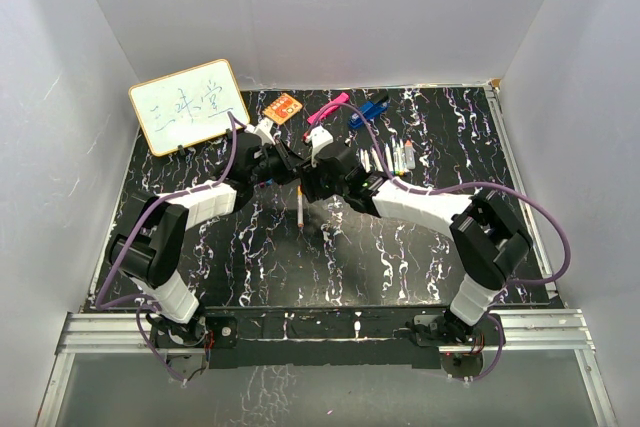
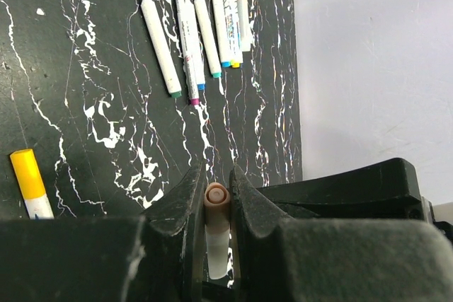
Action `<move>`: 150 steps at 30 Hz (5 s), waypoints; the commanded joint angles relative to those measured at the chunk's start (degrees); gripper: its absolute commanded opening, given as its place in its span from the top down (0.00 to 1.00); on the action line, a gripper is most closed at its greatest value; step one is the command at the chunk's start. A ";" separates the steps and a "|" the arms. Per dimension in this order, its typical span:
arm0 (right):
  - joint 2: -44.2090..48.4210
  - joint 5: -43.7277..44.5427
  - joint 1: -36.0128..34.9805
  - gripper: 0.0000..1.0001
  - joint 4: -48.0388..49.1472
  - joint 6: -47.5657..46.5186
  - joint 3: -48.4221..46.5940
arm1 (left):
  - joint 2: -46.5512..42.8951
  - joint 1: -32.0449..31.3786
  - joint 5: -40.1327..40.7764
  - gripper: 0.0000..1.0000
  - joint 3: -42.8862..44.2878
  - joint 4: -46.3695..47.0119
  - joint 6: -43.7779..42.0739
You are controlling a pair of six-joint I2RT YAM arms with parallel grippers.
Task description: Open the pen caps
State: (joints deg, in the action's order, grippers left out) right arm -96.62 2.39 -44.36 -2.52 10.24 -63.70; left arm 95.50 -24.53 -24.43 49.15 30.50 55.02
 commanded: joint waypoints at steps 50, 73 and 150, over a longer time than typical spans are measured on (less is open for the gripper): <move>-14.01 18.91 3.50 1.00 1.11 -4.93 -10.31 | -23.40 14.65 13.06 1.00 -1.75 -28.89 -17.02; -25.83 12.40 11.15 1.00 1.73 -7.91 -19.56 | -17.69 15.45 19.80 1.00 -6.27 -29.70 -19.91; -17.83 9.33 -5.01 0.45 -4.60 8.57 -12.07 | -27.95 16.59 30.23 0.51 -1.30 -29.55 -19.84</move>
State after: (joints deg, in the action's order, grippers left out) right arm -113.65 9.56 -48.93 -6.63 18.17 -72.53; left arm 75.22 -8.36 4.27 50.11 -0.03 34.26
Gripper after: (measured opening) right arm 0.553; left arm 0.464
